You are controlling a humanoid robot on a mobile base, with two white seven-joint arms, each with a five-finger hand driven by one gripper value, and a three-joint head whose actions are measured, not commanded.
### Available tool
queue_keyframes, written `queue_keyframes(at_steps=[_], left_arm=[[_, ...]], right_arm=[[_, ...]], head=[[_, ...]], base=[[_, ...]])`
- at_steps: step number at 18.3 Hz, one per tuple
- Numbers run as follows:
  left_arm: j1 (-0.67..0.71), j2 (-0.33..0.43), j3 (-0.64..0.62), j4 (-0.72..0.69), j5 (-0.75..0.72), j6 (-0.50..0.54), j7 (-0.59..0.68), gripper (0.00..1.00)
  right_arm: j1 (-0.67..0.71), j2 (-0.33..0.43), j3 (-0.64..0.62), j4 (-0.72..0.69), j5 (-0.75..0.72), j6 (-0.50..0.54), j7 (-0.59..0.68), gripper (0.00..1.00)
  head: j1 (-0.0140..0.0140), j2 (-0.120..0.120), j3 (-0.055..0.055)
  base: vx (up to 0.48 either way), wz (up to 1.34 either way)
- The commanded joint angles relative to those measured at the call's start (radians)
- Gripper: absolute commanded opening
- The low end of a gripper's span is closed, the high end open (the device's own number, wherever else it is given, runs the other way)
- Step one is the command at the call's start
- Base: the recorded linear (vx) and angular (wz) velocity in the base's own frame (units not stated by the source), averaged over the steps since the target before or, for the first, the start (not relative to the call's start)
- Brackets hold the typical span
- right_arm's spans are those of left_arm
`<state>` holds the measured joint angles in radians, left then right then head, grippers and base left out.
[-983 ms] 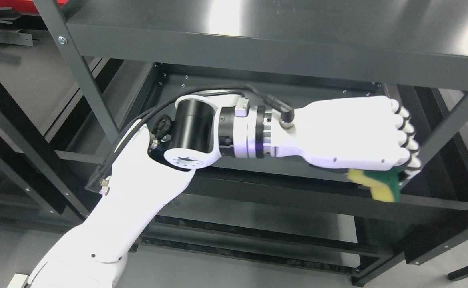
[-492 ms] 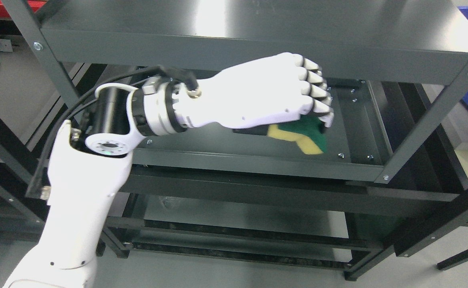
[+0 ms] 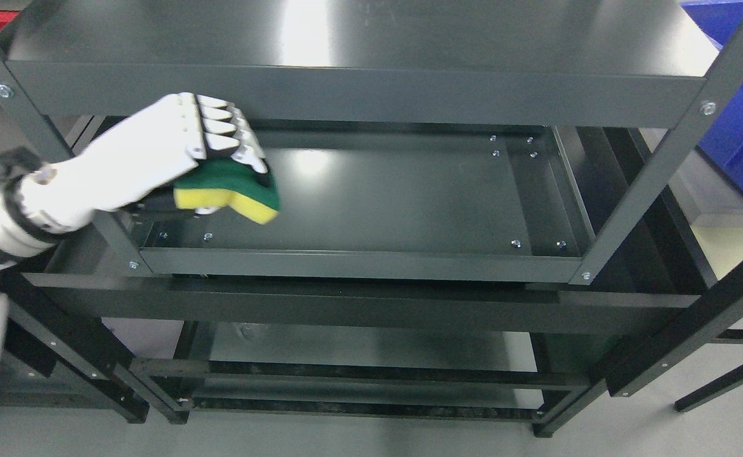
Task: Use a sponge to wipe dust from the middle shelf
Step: 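Wipe the sponge across the middle shelf surface toward the robot, then sweep the sponge back across the shelf away from the robot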
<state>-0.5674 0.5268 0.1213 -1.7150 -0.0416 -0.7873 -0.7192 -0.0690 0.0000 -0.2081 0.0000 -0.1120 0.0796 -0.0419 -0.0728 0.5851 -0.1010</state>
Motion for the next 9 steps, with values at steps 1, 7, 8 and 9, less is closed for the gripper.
queue_keyframes(at_steps=[1,7,8,9], left_arm=[[0.105,0.352,0.483,0.090,0.144,0.002,0.001,0.00],[0.124,0.312,0.309,0.077,0.143,0.002,0.011,0.00],[0.110,0.291,0.251,0.075,0.134,0.002,0.014,0.00],[0.069,0.247,0.171,0.072,0.112,0.002,0.014,0.00]], right_arm=[[0.000,-0.017,0.001,-0.017,0.000,-0.003,0.005,1.00],[0.000,-0.017,0.000,-0.017,0.000,-0.003,0.005,1.00],[0.000,-0.017,0.001,-0.017,0.000,-0.003,0.005,1.00],[0.000,-0.017,0.000,-0.017,0.000,-0.003,0.005,1.00]], head=[[0.0000,0.000,0.000],[0.0000,0.000,0.000],[0.0000,0.000,0.000],[0.0000,0.000,0.000]], base=[[0.011,0.00],[-0.007,0.07],[-0.005,0.07],[-0.007,0.04]])
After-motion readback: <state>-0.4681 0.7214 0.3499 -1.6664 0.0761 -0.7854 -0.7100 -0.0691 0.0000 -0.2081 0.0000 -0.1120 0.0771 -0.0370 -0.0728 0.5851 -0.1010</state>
